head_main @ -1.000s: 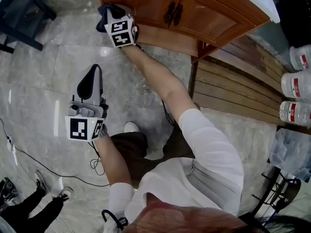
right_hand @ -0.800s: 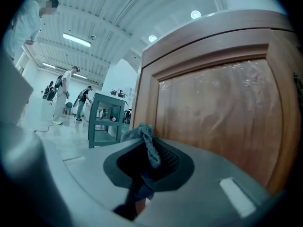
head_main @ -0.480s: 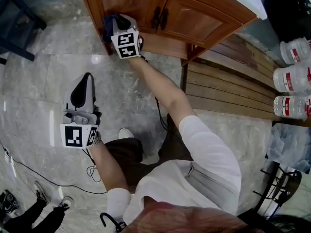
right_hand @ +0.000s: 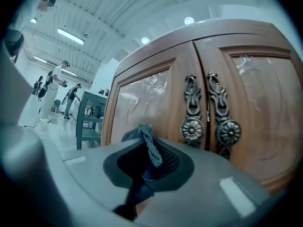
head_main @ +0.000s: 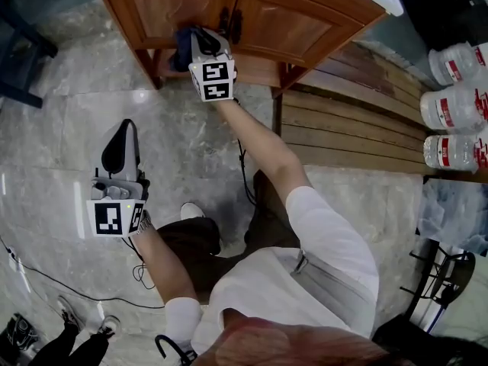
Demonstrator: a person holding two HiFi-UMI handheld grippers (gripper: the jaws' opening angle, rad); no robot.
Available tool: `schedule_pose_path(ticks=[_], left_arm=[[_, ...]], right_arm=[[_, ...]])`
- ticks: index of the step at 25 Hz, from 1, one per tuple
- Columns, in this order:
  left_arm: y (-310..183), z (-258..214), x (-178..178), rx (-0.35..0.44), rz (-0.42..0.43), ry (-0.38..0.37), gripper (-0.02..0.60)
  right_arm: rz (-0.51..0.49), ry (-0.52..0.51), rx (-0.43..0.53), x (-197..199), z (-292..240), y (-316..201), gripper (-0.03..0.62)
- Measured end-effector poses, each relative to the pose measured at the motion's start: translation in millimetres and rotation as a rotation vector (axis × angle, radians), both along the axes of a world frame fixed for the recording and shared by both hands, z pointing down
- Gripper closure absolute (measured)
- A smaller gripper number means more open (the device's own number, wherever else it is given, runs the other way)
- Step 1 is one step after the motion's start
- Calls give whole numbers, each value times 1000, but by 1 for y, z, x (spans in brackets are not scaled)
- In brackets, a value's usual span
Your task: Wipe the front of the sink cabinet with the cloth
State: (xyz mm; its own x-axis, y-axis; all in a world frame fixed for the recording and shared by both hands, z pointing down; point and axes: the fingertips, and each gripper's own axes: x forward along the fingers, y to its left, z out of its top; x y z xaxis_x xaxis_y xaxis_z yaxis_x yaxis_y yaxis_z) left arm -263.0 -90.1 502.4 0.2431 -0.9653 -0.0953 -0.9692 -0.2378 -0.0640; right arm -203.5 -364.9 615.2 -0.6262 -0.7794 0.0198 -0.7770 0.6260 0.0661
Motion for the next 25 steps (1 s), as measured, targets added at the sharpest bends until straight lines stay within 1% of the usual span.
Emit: schedule_pose_path(ticks=[7,14,21,25], left_arm=[[-9,4,15,-8,31,0,580],[-14,8,29,-16,58,-5,580],[-17,11,40,-27,74,-17,580],[-19,13,42,-27,78,-12,580]], right_arm=[[49,-1,-5,51,10,9,553],[147,8,-31,113,29,1,553],[237,-14,-15,167,17,-10,553],[280,-9,7,199,8,-16,553]])
